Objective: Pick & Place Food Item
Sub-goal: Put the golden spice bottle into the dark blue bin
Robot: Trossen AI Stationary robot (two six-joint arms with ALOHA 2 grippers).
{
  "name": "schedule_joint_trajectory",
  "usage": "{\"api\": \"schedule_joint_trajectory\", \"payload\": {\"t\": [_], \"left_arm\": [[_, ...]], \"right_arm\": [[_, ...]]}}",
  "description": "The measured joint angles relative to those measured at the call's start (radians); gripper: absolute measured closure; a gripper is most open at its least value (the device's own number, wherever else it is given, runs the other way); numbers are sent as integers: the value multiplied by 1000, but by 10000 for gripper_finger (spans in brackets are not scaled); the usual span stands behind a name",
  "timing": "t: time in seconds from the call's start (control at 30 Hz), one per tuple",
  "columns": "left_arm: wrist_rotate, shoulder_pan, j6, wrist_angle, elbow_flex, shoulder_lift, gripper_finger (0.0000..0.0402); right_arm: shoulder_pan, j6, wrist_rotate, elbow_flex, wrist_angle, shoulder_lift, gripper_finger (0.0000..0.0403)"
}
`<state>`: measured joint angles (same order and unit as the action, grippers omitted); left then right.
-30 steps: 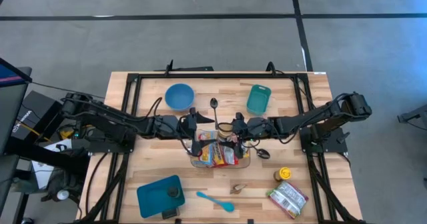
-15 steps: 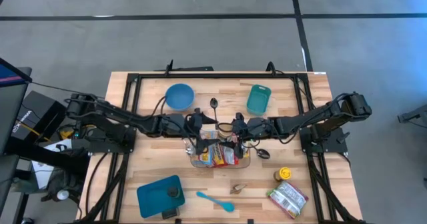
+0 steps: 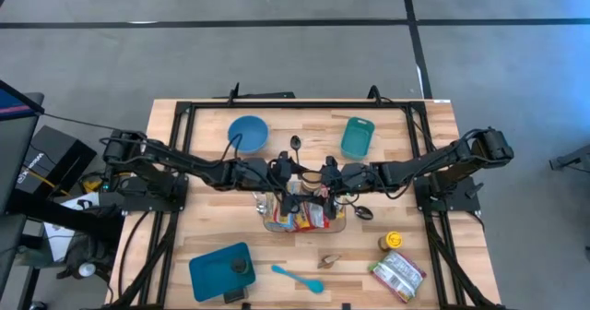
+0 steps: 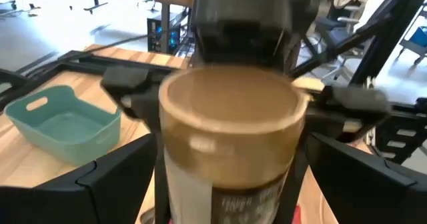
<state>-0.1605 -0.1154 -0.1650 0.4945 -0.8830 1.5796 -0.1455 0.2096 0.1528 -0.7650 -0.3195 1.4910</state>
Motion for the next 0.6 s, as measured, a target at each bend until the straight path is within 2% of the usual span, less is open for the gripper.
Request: {"api": "schedule_joint_trajectory", "payload": {"t": [0.6], "left_arm": [[11, 17, -22, 17, -16, 21, 27]], "right_arm": [[0, 0, 0, 0, -2, 0, 127]]}}
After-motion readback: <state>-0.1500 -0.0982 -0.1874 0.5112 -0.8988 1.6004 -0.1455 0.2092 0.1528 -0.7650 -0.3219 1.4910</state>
